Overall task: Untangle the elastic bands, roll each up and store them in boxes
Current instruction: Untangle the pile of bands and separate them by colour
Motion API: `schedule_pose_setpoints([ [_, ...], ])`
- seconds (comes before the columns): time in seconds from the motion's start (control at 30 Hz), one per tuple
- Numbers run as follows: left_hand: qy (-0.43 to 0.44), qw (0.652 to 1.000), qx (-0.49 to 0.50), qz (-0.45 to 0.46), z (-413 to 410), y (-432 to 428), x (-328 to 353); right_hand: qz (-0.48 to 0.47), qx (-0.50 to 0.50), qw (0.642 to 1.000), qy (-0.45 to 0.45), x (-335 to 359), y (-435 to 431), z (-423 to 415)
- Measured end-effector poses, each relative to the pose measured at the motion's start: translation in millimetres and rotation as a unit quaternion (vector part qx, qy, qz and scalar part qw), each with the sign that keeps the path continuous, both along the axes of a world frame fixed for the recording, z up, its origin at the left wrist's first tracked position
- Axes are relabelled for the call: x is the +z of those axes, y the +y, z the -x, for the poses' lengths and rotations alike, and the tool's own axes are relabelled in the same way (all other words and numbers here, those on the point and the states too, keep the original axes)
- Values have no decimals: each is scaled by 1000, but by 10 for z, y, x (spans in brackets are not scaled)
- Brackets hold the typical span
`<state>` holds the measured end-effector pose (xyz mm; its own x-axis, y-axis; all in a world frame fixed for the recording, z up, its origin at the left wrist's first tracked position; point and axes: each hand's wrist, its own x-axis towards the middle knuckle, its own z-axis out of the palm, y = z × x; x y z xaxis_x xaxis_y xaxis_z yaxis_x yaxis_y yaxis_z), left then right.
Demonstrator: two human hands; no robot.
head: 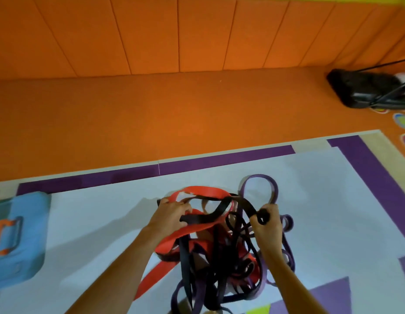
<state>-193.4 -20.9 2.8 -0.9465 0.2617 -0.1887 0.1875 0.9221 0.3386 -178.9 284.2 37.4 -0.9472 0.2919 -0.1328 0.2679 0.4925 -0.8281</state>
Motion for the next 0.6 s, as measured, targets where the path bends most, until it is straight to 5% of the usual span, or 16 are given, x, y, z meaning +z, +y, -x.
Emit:
schedule_pose_setpoints([
  [0.17,106,968,119,-192,20,-107,204,13,-25,999,25,198,32,57],
  [0.3,95,823,362,-427,248,-140,378,-32,1,999,-2,165,90,139],
  [0.37,126,794,407,-433,424,-195,400,-87,35,995,-32,107,114,216],
  [0.5,101,867,346,-343,722,-230,299,-180,86,978,-53,-29,169,386],
  [0.6,103,939,282,-169,884,-208,100,-221,81,967,-97,-141,205,521],
])
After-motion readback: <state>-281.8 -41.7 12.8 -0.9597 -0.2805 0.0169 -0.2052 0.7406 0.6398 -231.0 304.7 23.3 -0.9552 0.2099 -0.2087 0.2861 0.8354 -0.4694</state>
